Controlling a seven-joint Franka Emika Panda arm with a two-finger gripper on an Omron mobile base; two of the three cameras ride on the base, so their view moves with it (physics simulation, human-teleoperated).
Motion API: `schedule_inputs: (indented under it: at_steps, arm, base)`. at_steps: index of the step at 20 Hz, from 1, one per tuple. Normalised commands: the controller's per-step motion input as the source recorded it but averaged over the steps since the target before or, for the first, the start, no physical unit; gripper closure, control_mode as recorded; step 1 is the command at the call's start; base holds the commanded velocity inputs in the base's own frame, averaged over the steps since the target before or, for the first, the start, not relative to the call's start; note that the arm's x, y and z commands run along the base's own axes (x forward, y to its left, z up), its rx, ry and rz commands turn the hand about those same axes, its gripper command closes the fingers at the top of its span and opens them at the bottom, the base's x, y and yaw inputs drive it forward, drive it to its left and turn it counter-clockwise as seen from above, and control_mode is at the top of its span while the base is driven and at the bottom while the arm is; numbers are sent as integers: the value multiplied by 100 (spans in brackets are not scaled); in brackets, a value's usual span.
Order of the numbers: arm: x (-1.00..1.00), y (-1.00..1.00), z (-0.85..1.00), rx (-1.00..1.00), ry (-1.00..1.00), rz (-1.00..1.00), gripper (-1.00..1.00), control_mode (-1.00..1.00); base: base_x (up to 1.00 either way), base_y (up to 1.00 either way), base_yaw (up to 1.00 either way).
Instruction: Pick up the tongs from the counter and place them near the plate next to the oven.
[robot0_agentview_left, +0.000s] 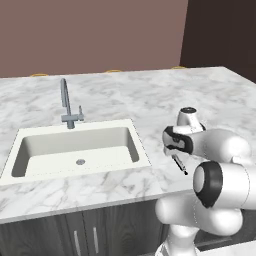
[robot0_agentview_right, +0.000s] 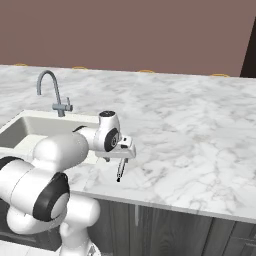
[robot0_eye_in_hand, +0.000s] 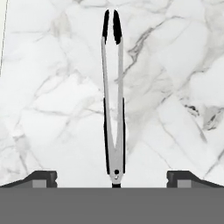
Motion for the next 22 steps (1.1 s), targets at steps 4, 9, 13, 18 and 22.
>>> schedule_inputs:
  at_steps: [4,9,13,18,22]
  arm:
    - [10,-19,-48,-2,1,0,-100,-100]
    - [3,-3,-27,1,0,0,-100,-100]
    - [0,0,-34,0,0,0,-100,-100]
    - [2,0,-39,0,1,0,-100,-100]
    - [2,0,-31,0,0,0,-100,-100]
  base:
    - [0,0,0]
    - [0,0,0]
    - [0,0,0]
    - [0,0,0]
    - [0,0,0]
